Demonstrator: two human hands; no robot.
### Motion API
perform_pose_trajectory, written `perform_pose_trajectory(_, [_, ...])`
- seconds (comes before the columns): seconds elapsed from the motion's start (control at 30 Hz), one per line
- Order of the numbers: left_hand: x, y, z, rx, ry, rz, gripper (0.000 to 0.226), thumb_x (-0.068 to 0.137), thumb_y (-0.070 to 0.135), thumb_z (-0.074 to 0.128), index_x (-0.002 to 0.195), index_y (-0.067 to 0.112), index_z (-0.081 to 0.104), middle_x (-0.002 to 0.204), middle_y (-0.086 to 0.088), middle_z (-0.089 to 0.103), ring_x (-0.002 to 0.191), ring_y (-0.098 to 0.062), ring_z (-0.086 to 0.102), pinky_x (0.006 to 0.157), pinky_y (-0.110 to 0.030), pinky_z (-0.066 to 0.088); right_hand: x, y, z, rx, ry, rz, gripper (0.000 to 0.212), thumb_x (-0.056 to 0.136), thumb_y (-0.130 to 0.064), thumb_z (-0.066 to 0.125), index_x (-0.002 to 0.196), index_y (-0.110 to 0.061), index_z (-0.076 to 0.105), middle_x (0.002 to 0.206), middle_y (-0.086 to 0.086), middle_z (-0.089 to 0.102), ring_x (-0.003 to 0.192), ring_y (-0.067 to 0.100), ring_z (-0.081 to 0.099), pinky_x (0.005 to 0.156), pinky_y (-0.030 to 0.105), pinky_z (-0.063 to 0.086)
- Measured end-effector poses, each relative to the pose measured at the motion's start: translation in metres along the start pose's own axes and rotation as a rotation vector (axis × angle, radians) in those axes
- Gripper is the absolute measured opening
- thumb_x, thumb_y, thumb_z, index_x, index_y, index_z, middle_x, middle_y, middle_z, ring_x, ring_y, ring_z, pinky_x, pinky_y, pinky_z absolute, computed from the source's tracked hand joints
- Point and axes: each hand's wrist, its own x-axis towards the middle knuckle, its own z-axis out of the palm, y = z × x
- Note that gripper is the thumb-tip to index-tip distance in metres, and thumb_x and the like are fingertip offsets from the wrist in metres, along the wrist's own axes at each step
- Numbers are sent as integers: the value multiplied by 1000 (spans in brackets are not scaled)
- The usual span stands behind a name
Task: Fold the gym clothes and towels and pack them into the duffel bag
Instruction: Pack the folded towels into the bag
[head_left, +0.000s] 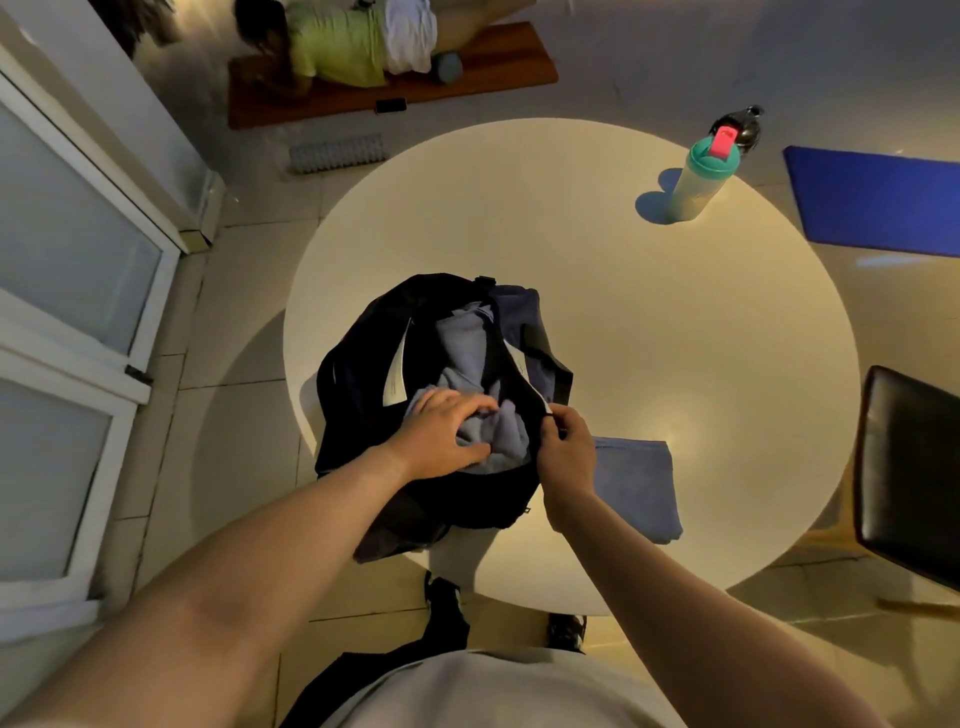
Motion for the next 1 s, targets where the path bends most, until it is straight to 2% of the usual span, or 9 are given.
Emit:
perform_pose_trajectory(0.13, [7,19,4,202,-128,-30,52,97,45,52,146,31,43,144,-1,46,140,-27,29,120,-42,9,-2,-5,3,38,-36,-30,21,97,-17,50,92,-32,65,97,1,68,94,23,64,86,54,55])
perform_pose_trajectory(0.23, [17,27,13,285,-139,-120,39,100,43,41,133,27,53,146,-2,43,141,-30,26,122,-51,2,1,1,-4,-78,-19,-62,18,95,-27,48,95,-32,65,98,-3,67,94,20,63,83,53,55])
perform_pose_trajectory(0.33, [26,29,17,338,-91,-238,35,102,38,37,132,26,52,152,-2,38,142,-30,26,121,-57,4,2,5,-18,-193,-9,-131,21,99,-20,50,103,-27,69,100,-2,65,98,21,60,87,53,54])
perform_pose_trajectory(0.47, [31,46,28,397,-54,-370,64,93,43,59,147,19,37,156,-9,26,146,-34,19,122,-55,2,-2,2,-24,-228,-122,-182,23,102,-21,49,95,-35,67,96,-9,66,95,14,63,84,49,57])
perform_pose_trajectory(0.53, [27,55,34,347,53,-355,65,88,41,65,144,18,40,147,-12,34,139,-35,28,121,-52,11,-4,3,-25,-246,-136,-191,22,101,-26,50,93,-41,65,95,-16,65,96,12,62,86,50,55])
perform_pose_trajectory(0.63, [5,53,44,282,362,-204,25,87,35,61,109,24,58,114,-3,51,109,-29,45,104,-47,33,-6,4,-28,-320,-100,-241,15,97,-32,52,99,-47,54,96,-22,58,102,16,58,91,51,50])
perform_pose_trajectory(0.7, [-15,45,54,285,478,-141,14,91,40,58,95,29,64,100,5,56,102,-22,48,99,-46,33,-12,4,-30,-399,-76,-295,13,97,-32,54,105,-42,51,99,-16,57,104,19,54,92,49,47])
perform_pose_trajectory(0.87, [-47,31,74,294,318,-171,35,94,44,44,115,32,70,121,13,64,127,-17,46,110,-50,24,-30,-4,-27,-641,-102,-352,42,85,-56,62,115,-34,44,112,-8,46,107,16,38,91,40,35])
perform_pose_trajectory(1.0, [-43,41,72,232,224,-178,46,102,48,29,123,32,67,134,11,60,141,-15,36,114,-54,22,-23,-5,-18,-677,-164,-269,29,91,-22,62,115,-34,49,108,-5,65,108,23,52,94,45,35])
